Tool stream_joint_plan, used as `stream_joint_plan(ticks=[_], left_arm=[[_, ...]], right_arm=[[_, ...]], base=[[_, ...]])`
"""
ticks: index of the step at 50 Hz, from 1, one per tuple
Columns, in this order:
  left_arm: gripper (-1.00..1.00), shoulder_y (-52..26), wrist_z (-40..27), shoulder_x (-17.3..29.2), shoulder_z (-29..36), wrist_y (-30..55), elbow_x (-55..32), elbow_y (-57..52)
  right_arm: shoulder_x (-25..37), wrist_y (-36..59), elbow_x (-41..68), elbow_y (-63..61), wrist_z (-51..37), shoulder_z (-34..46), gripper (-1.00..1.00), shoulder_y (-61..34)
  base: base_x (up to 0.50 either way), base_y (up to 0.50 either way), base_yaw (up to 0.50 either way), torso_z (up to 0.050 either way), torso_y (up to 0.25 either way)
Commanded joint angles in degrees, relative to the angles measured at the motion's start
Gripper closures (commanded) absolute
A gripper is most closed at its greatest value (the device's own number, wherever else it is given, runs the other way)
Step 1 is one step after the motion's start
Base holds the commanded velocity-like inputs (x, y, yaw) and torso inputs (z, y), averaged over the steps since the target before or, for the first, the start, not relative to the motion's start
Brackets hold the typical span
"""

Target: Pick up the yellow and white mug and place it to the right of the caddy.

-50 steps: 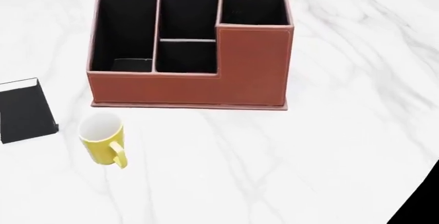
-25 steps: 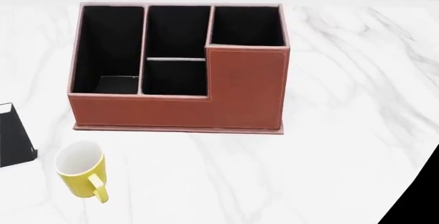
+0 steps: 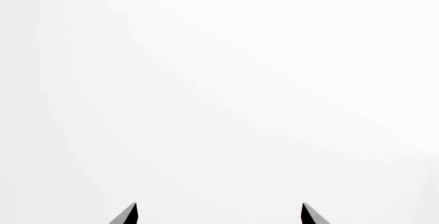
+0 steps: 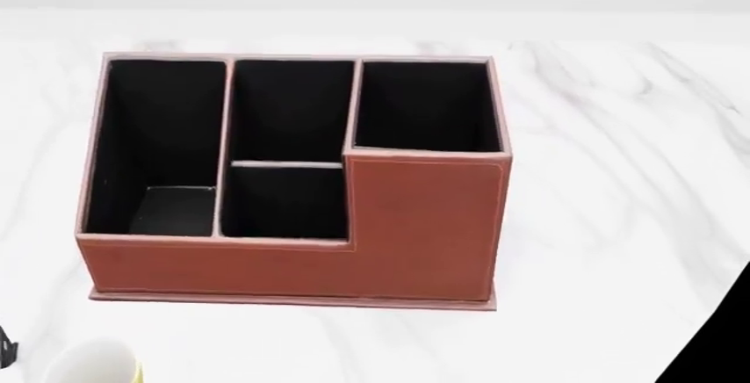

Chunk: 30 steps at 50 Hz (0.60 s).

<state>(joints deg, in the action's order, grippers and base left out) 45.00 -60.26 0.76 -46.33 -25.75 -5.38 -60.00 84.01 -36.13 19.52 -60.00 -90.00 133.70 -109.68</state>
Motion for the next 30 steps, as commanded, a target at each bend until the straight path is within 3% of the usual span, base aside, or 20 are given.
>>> stream_joint_plan(ticks=[1, 26, 30], left_arm=[[-1.0, 0.0, 3.1, -0.8, -0.3, -0.2, -1.2, 0.0], [-1.0, 0.0, 3.2, -0.8, 0.3, -0.3, -0.7, 0.0], [-1.0, 0.0, 3.2, -0.8, 0.3, -0.4, -0.7, 0.0]], right_arm=[[-1.1, -0.5, -1.4, 0.0, 0.0, -0.2, -1.0, -1.5], [-1.6, -0.2, -1.9, 0.0, 0.0, -0.2, -1.0, -1.3], [-1.3, -0.2, -2.6, 0.0, 0.0, -0.6, -1.0, -1.0]], base=[[0.5, 0.0, 0.0, 0.0, 0.0], [0.5, 0.0, 0.0, 0.0, 0.002], [0.04, 0.0, 0.0, 0.0, 0.006]])
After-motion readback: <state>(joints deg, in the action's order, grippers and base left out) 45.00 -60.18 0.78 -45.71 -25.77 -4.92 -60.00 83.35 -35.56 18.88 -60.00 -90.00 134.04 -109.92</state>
